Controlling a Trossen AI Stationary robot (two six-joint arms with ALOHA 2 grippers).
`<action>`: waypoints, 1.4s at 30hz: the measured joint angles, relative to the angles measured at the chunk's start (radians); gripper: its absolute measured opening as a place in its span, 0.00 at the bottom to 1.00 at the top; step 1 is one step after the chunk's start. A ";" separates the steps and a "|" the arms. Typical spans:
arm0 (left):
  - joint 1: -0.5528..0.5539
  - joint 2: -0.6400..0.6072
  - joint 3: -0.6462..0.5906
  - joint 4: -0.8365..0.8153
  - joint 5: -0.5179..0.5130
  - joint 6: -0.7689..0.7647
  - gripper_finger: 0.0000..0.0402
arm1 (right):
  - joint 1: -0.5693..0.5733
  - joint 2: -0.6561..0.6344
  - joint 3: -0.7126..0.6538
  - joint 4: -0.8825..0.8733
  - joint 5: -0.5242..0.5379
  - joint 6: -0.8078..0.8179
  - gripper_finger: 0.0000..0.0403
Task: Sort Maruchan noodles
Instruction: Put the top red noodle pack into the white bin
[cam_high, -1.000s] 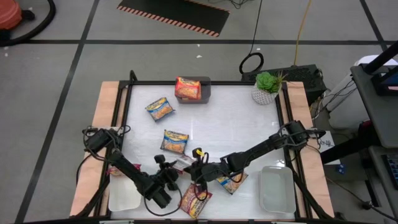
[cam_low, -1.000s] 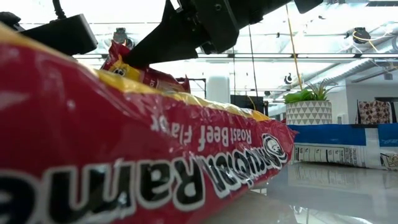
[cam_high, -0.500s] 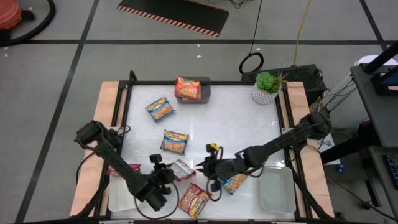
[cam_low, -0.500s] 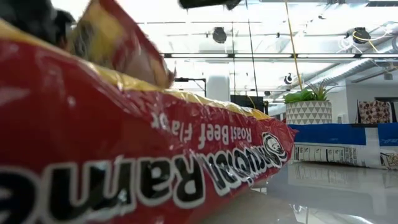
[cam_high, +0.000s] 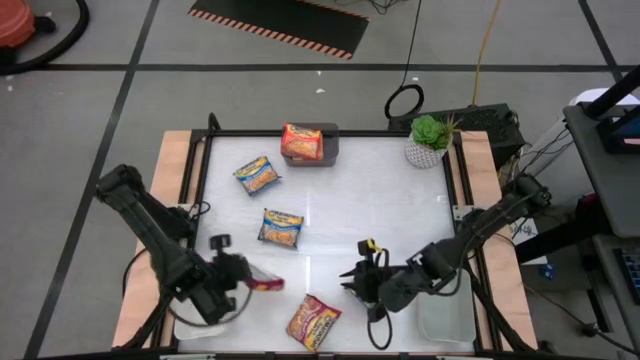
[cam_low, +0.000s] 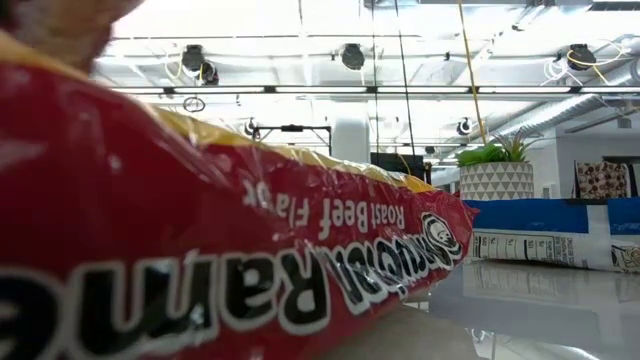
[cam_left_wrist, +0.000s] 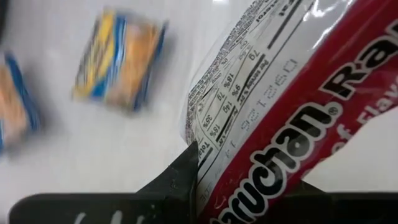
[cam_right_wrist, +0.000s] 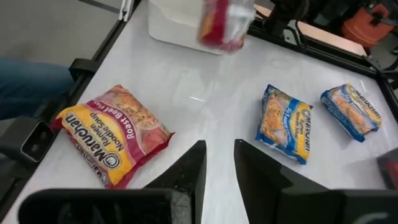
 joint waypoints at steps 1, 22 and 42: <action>-0.006 -0.018 0.000 -0.036 0.036 -0.040 0.20 | 0.002 0.000 0.000 0.000 -0.001 -0.003 0.19; -0.325 -0.130 0.000 -0.238 0.412 -0.805 0.20 | 0.003 0.000 0.000 -0.009 -0.001 0.015 0.18; -0.417 -0.130 -0.191 -0.080 0.430 -0.969 0.21 | 0.012 0.000 0.000 -0.009 -0.006 0.072 0.18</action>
